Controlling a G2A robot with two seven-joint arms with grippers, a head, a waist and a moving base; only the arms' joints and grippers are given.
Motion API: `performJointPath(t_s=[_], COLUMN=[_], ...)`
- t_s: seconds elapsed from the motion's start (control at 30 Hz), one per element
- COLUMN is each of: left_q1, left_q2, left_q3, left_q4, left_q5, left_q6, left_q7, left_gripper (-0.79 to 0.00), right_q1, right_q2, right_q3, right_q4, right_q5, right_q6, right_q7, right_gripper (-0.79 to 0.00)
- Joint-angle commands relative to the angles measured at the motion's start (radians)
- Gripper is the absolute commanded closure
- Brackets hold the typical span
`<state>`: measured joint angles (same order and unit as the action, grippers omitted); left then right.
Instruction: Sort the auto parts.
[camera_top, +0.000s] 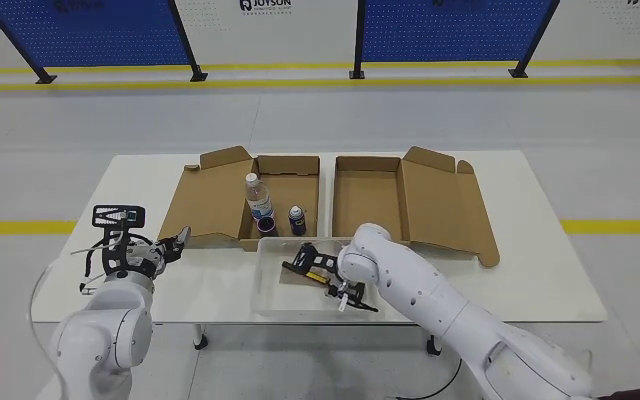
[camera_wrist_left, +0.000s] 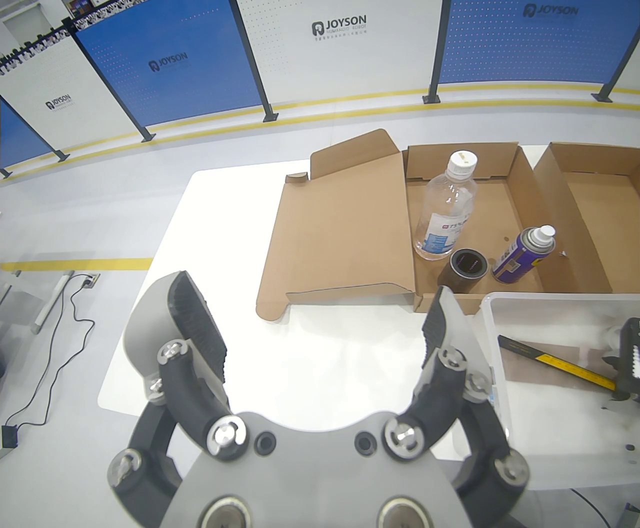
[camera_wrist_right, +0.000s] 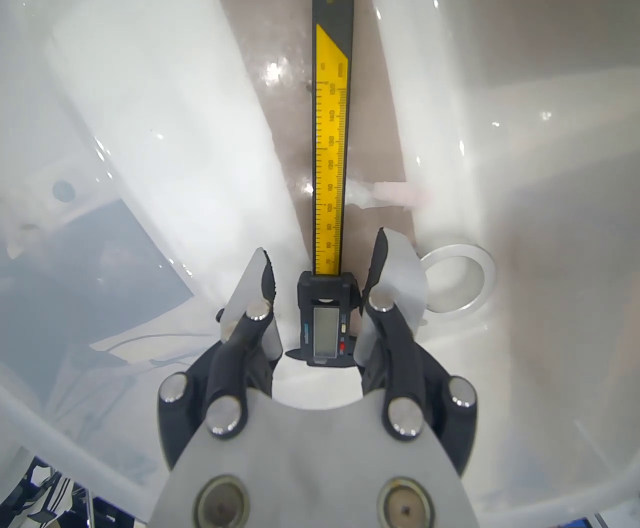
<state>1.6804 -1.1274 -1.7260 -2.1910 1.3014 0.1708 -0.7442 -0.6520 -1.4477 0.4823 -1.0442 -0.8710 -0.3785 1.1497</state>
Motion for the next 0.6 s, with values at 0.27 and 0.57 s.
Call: performJointPath(t_s=[0.27,0.57], left_q1=[0.0,0.0], left_q2=[0.0,0.0], left_q3=[0.0,0.0], left_q4=[0.0,0.0], left_q5=[0.0,0.0], left_q6=[0.0,0.0], left_q7=[0.0,0.0], left_gripper=[-0.785,-0.785], right_q1=[-0.028,-0.031], right_q2=[0.016,0.012], right_q3=[0.031,0.035], right_q4=[-0.02,-0.012], right_q5=[-0.018,-0.013], right_q6=[0.017,0.01], right_q7=[0.02,0.037], right_gripper=[-0.413,-0.391])
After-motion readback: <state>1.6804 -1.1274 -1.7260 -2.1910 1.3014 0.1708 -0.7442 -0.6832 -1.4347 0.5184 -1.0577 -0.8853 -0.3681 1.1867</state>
